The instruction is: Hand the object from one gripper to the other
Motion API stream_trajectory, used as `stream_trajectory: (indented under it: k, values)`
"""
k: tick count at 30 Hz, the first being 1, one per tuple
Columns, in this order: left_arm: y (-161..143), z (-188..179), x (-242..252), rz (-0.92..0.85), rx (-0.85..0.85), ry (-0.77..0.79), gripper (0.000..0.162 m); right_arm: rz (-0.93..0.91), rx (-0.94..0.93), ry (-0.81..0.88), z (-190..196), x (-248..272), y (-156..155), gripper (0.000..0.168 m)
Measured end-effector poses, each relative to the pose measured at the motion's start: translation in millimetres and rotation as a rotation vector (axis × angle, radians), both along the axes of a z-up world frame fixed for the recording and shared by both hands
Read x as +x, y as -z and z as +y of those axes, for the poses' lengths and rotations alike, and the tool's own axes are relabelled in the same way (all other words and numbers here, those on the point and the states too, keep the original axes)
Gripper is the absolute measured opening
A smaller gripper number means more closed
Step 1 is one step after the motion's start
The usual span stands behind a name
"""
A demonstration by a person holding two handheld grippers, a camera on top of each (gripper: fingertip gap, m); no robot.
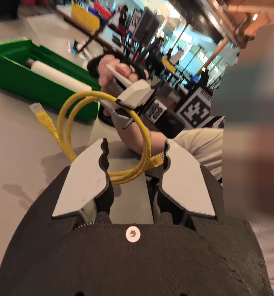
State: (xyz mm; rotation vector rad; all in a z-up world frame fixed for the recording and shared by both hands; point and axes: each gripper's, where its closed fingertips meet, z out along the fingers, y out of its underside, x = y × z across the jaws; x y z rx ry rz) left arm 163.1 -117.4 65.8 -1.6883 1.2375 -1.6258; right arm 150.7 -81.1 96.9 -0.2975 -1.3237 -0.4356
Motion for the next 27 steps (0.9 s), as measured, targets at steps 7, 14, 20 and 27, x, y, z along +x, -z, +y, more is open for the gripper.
stream_trajectory:
  k: [7,14,20,27]
  values:
    - [31.2,-23.7,14.3,0.125,0.009,0.173,0.006,-0.106,0.038,0.035,1.5,-10.1,16.6,0.006]
    - [15.9,6.4,18.0,0.018,0.317,0.011,0.003,0.141,-0.065,0.225,45.0,23.8,-15.7,0.031]
    - [-6.9,24.8,19.3,-0.059,0.789,-0.245,0.003,0.473,-0.804,0.065,71.0,44.1,-19.6,0.031]
    - [-10.3,30.0,19.8,-0.047,1.175,-0.386,0.003,0.521,-2.031,-0.786,18.5,28.4,-36.1,0.05]
